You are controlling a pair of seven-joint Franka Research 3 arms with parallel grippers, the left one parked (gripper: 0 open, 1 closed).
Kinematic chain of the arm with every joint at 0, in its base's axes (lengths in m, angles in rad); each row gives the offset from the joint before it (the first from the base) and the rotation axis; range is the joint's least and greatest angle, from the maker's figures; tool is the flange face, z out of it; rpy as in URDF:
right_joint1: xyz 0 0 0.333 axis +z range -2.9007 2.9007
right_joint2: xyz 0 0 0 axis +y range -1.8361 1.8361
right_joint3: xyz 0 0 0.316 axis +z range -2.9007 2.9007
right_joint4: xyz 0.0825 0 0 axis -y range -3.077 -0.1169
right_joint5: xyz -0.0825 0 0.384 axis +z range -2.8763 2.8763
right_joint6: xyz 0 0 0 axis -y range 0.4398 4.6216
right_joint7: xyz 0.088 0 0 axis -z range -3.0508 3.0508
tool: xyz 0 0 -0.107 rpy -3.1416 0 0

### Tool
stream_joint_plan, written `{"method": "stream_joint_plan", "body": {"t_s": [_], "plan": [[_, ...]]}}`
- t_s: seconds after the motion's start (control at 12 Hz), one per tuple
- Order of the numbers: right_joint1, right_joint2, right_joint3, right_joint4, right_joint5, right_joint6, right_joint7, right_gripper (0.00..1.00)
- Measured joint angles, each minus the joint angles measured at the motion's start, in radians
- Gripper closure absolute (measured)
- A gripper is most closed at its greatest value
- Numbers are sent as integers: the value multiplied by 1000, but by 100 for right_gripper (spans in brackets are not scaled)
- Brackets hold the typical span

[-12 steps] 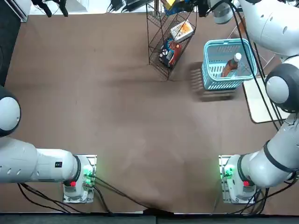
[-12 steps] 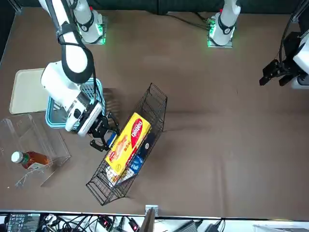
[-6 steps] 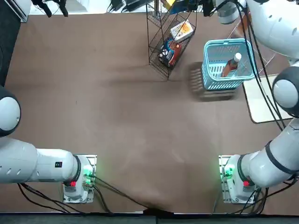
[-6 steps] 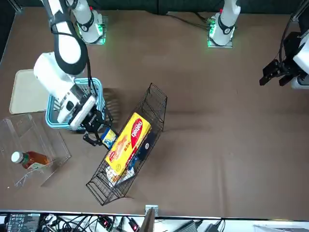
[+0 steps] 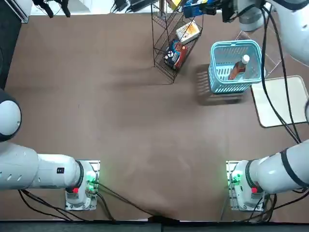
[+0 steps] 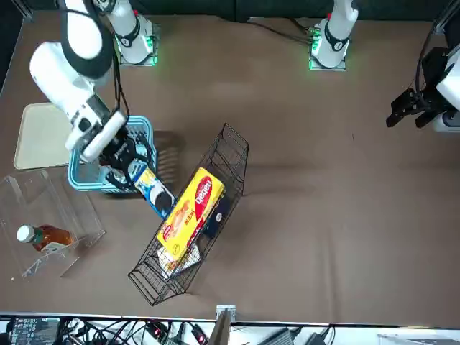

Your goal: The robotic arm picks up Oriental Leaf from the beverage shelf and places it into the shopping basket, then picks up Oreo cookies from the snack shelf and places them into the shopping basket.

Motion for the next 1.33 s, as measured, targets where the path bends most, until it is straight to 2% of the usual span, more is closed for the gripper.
{"method": "stream_joint_plan", "body": {"t_s": [0.08, 0.25, 0.5, 0.67, 1.08, 1.33], "plan": [[-10, -73, 0, -66, 0, -2, 0, 49], [-26, -133, 0, -115, 0, -16, 0, 49], [-64, -191, 0, -163, -3, -59, -7, 49], [-103, -209, -1, -176, -41, -112, -10, 49], [-214, -226, -3, -174, -226, -261, 81, 50], [-292, -239, -4, -134, -405, -411, 240, 50]]}}
